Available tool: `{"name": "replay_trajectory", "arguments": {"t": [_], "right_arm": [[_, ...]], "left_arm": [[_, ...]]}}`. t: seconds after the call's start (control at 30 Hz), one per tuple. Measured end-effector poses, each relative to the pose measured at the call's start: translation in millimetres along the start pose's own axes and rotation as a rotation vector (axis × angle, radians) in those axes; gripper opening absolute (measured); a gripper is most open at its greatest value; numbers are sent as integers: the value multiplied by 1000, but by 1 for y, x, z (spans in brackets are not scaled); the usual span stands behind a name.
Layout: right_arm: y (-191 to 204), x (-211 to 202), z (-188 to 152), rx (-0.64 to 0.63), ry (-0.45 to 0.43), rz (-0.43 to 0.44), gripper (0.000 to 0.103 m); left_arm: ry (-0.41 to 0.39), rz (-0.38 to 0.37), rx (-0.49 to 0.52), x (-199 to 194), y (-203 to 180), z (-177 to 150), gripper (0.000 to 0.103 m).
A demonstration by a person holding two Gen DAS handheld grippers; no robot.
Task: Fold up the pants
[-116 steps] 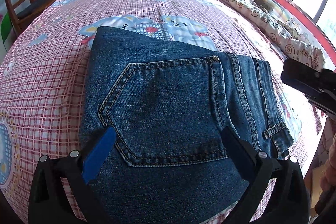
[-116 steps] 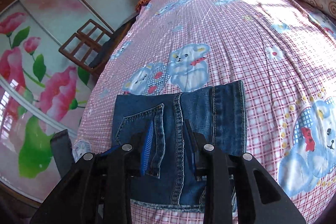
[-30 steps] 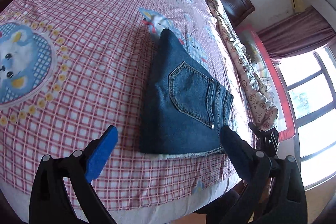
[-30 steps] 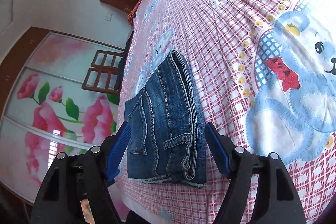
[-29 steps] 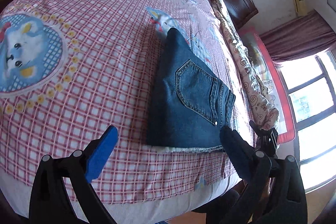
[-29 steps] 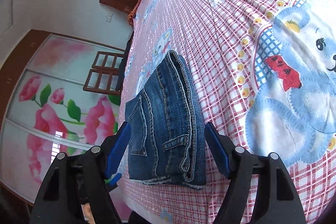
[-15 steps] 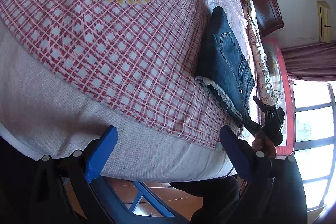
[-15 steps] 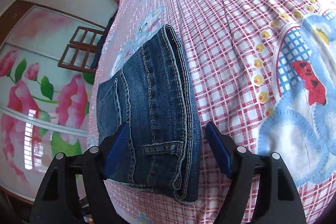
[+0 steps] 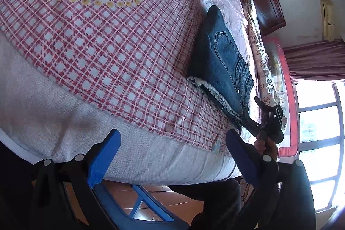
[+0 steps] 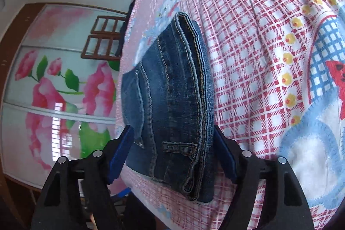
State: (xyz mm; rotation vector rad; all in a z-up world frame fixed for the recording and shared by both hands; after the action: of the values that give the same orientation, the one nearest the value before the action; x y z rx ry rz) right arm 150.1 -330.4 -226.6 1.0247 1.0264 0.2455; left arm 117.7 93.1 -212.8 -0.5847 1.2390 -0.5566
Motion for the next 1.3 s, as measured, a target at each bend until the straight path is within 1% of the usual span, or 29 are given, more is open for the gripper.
{"name": "replay_trajectory", "arguments": {"t": [0.03, 0.07, 0.13, 0.17, 0.2, 0.27, 0.33, 0.37, 0.4, 0.43, 0.47, 0.53, 0.6, 0.63, 0.7, 0.8, 0.83, 0.87, 0.9, 0.97, 1.03, 1.1, 1.13, 1.23, 1.3], "right_arm": [[2, 2, -2, -16, -1, -29, 70], [3, 2, -2, -26, -1, -38, 70], [-5, 2, 1, -19, 3, -73, 41], [-8, 4, 2, 2, 4, -44, 29], [-6, 5, 2, -2, 0, -23, 24], [3, 3, -1, -36, -25, -45, 22], [11, -2, -3, -45, -56, -22, 20], [13, -3, -3, -40, -62, -15, 20], [14, 0, -2, -48, -58, -43, 20], [11, 3, -3, -62, -51, -83, 20], [10, 6, -3, -58, -50, -94, 20], [6, 8, -2, -29, -50, -75, 20], [2, 6, -3, -22, -50, -70, 20], [1, 6, -3, -16, -49, -69, 20], [-1, 4, -4, -13, -48, -73, 20], [0, 6, -4, 0, -49, -71, 20], [1, 8, -4, 7, -49, -66, 20], [0, 7, -3, 11, -48, -62, 20], [-1, 7, -3, 13, -49, -60, 20], [-3, 8, -2, 19, -48, -53, 20], [-5, 9, -2, 19, -48, -51, 20], [-7, 9, -1, 23, -47, -44, 20], [-8, 9, -1, 26, -47, -42, 20], [-9, 9, -1, 26, -47, -42, 20], [-10, 8, 0, 25, -44, -41, 20]], "left_arm": [[-3, 2, 0, -1, 1, 2, 98], [-7, 0, 0, -1, 2, 6, 98], [-13, 1, 5, -1, 0, 13, 98], [-13, 2, 14, 0, -2, 16, 98], [-13, 3, 26, 1, -6, 21, 98], [-15, 1, 58, 3, -14, 31, 98], [-17, -6, 81, 6, -21, 44, 99], [-20, -25, 81, 9, -24, 53, 99], [-28, -45, 77, 11, -27, 63, 99], [-42, -64, 78, 14, -30, 76, 99], [-65, -82, 90, 16, -34, 92, 100], [-115, -101, 137, 22, -44, 122, 100], [-133, -107, 190, 34, -53, 150, 100], [-129, -105, 215, 42, -56, 161, 100], [-93, -112, 250, 64, -61, 180, 100], [-33, -121, 250, 94, -61, 198, 100], [-19, -116, 255, 103, -60, 200, 100], [-3, -94, 255, 110, -58, 202, 99], [19, -103, 253, 118, -59, 204, 99], [21, -141, 276, 121, -62, 203, 99], [55, -189, 288, 125, -67, 199, 99], [78, -217, 312, 128, -74, 193, 98], [86, -225, 324, 130, -77, 190, 98], [126, -206, 379, 139, -85, 181, 98], [167, -223, 412, 145, -92, 177, 98]]}}
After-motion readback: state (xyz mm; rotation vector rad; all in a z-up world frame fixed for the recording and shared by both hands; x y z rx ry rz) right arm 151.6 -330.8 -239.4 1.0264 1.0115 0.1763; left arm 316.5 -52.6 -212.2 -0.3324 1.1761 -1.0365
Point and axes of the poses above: each gripper's, at about its wrist camera, not at the fingertips, and x roughly the way its jaws point, y to its left, z to its top, the point moved 3 cm from there along x, roughly the way its jaws point, and after that the axes turned 7 degrees about x, right-handed, at the moved point
